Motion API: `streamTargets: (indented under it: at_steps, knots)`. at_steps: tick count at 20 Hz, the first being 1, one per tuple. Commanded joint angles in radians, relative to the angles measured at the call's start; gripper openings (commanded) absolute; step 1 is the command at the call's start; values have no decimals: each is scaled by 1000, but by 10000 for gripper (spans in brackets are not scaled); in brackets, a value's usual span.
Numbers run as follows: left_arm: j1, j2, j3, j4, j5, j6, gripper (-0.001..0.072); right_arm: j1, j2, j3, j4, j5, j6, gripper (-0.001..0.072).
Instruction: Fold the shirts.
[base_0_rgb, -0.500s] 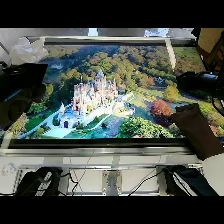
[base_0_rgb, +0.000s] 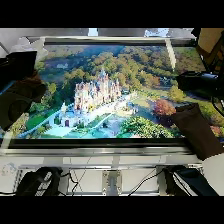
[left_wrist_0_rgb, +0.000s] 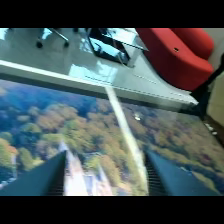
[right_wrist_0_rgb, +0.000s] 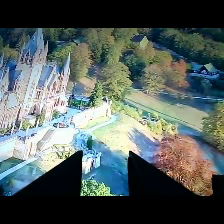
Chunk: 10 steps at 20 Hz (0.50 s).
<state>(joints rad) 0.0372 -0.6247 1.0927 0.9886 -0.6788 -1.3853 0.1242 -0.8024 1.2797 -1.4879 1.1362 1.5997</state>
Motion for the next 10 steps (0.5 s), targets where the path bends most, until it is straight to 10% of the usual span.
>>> streamTargets:
  at_steps: [1,5,10]
  knots:
    - [0,-10,0,326,-14,-2,278,0,-4,-1,5,16,0,344]
    - [1,-84,0,767,-126,-90,437,1,-8,-50,87,39,-1,344]
    - [93,-338,0,946,-127,-111,437,1,-8,-265,360,-39,-4,345]
